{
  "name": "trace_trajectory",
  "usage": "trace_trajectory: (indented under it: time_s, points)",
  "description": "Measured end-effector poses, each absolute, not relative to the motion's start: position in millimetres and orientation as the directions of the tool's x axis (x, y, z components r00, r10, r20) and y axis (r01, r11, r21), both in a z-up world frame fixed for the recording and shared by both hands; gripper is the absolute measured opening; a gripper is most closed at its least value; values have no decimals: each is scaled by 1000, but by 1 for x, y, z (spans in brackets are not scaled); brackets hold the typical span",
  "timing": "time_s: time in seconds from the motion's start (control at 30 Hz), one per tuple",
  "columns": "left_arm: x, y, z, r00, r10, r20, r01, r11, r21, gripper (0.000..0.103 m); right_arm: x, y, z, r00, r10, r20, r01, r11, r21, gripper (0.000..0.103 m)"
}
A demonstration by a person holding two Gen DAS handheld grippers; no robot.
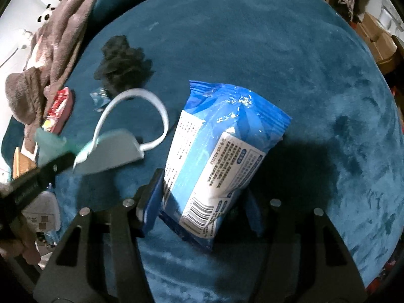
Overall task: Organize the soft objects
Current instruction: 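Grasp the light blue face mask with the left gripper while the right gripper holds the packet, then grasp the white face mask with the left gripper alongside the blue mask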
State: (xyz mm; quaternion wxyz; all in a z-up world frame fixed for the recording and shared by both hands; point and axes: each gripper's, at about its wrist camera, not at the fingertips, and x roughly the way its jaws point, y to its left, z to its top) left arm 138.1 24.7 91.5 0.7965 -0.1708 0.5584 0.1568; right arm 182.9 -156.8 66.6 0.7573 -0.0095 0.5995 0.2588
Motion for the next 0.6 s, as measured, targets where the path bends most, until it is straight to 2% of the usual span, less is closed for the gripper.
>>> trace_trajectory:
  time_s: [0.23, 0.3, 0.4, 0.53, 0.6]
  points:
    - [79, 41, 93, 299, 71, -951, -501, 861, -93, 6, 157, -135, 78, 96, 416, -904, -506, 803, 315, 58]
    - [67, 41, 92, 259, 122, -958, -488, 873, -21, 6, 152, -120, 77, 93, 389, -917, -550, 787, 278, 58]
    - [55, 34, 89, 167, 286, -944, -439, 878, 188, 7, 144, -113, 74, 93, 354, -931, -583, 777, 237, 58]
    - [57, 31, 77, 149, 319, -936, -399, 885, 239, 8, 143, -111, 70, 88, 345, -934, -576, 783, 235, 58]
    - [61, 24, 68, 163, 310, -937, -367, 900, 234, 20, 143, -111, 69, 90, 339, -937, -571, 788, 230, 58]
